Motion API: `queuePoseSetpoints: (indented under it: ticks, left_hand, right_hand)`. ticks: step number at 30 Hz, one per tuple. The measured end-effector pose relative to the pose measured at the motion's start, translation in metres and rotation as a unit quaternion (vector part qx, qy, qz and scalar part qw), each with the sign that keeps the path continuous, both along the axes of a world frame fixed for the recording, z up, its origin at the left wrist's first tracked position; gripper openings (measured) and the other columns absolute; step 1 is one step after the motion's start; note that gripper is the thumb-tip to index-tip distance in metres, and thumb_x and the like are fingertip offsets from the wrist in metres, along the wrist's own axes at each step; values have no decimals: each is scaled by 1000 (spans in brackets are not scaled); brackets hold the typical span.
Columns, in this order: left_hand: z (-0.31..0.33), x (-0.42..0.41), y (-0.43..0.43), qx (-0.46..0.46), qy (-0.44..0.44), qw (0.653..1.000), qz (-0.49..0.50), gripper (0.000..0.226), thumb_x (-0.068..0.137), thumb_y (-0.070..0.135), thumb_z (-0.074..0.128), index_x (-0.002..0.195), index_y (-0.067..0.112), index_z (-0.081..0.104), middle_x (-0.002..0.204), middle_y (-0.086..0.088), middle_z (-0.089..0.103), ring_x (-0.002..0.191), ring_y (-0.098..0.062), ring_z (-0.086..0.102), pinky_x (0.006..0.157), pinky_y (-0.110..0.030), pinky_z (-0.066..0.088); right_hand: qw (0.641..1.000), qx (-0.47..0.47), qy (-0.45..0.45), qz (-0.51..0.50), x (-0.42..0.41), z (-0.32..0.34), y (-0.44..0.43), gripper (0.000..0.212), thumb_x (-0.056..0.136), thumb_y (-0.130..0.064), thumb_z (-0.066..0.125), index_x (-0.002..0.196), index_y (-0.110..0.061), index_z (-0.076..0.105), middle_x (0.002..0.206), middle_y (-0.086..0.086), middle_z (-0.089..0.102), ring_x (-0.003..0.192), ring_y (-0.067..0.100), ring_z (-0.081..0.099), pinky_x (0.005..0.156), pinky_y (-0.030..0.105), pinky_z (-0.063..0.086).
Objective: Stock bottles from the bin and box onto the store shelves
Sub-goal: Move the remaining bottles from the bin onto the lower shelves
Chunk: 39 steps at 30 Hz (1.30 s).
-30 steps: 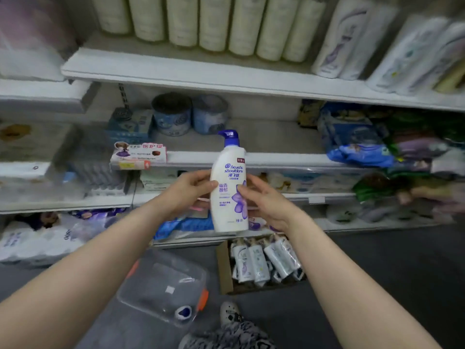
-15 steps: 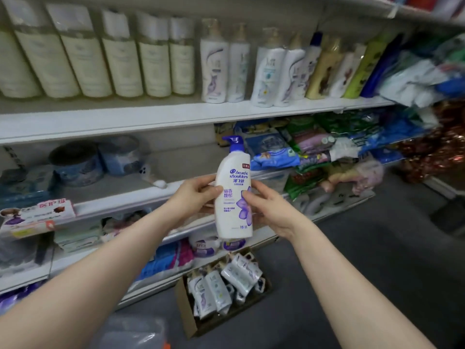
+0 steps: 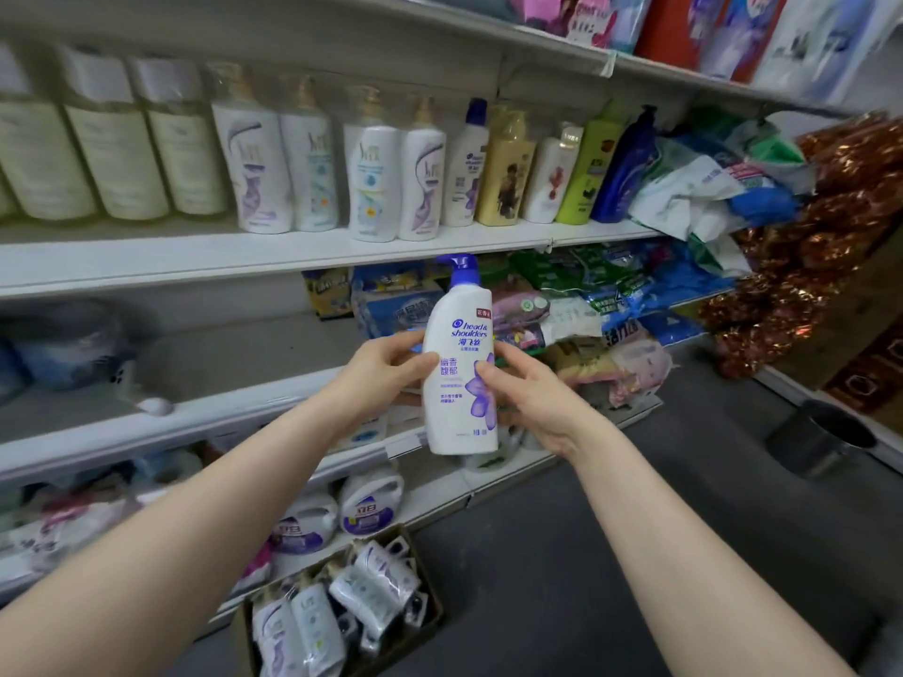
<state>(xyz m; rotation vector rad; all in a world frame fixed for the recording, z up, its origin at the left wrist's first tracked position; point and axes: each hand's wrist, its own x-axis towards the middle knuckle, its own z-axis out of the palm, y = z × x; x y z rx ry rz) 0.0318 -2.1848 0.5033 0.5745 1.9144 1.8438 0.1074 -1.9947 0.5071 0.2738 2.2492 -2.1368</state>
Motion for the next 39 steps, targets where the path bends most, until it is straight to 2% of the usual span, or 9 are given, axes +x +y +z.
queuePoseSetpoints:
  ticks: [3, 6, 12, 17, 21, 27, 30, 35, 39]
  left_hand:
    - [4, -11, 21, 4, 7, 1000, -3, 37, 98, 14, 57, 135, 17, 56, 114, -12, 72, 100, -26, 71, 84, -41, 59]
    - [6, -30, 37, 2, 19, 1000, -18, 38, 97, 17, 59, 136, 19, 56, 113, -7, 73, 101, -23, 71, 85, -38, 59]
    - [12, -80, 62, -24, 49, 997, -56, 46, 88, 19, 72, 132, 27, 59, 114, -1, 73, 106, -23, 69, 92, -49, 56]
    - [18, -114, 85, -1, 53, 997, -58, 49, 89, 6, 68, 133, 24, 56, 113, -3, 73, 102, -19, 71, 80, -32, 60]
    - [21, -137, 99, -2, 74, 996, -59, 48, 90, 7, 68, 134, 23, 56, 112, -2, 74, 103, -20, 70, 84, -37, 59]
    - [32, -176, 127, -5, 131, 991, 8, 46, 88, 4, 68, 129, 23, 59, 111, -6, 74, 105, -25, 69, 88, -44, 58]
    - [42, -193, 140, -15, 160, 986, 53, 52, 88, 3, 69, 135, 18, 55, 115, -6, 72, 106, -20, 69, 89, -43, 57]
    - [56, -221, 165, -30, 224, 967, 116, 56, 88, 5, 69, 139, 19, 51, 121, 0, 69, 106, -14, 68, 95, -41, 55]
    - [63, -235, 187, -22, 261, 951, 162, 58, 88, 1, 67, 139, 20, 50, 122, 1, 68, 109, -12, 66, 96, -34, 53]
  right_hand:
    - [1000, -11, 7, -3, -11, 3, 23, 40, 98, -17, 59, 138, -19, 52, 115, 10, 72, 90, 17, 71, 73, 31, 58]
    - [1000, -22, 13, -7, -27, 3, 40, 42, 98, -18, 60, 139, -21, 52, 117, 8, 72, 93, 17, 71, 72, 30, 57]
    - [998, -40, 36, -23, -66, 4, 63, 40, 98, -14, 58, 138, -19, 52, 115, 9, 72, 93, 18, 71, 71, 30, 58]
    - [998, -38, 46, -32, -102, 8, 85, 42, 98, -15, 59, 139, -19, 51, 120, 10, 71, 97, 18, 71, 76, 30, 57]
    - [997, -46, 61, -29, -126, 9, 100, 41, 97, -14, 59, 138, -19, 52, 121, 14, 70, 98, 21, 71, 80, 34, 59]
    - [995, -40, 92, -8, -181, 20, 131, 44, 96, -13, 62, 138, -21, 54, 118, 16, 70, 97, 26, 68, 75, 35, 57]
    - [992, -52, 112, 12, -210, 30, 144, 45, 95, -9, 61, 138, -22, 55, 102, 11, 74, 88, 20, 70, 73, 34, 56]
    - [986, -52, 142, 69, -263, 45, 172, 54, 94, -7, 62, 143, -25, 49, 112, 9, 73, 100, 22, 70, 90, 39, 55]
    - [980, -44, 170, 88, -293, 50, 189, 57, 94, -6, 62, 146, -25, 46, 112, 8, 70, 86, 14, 68, 73, 30, 55]
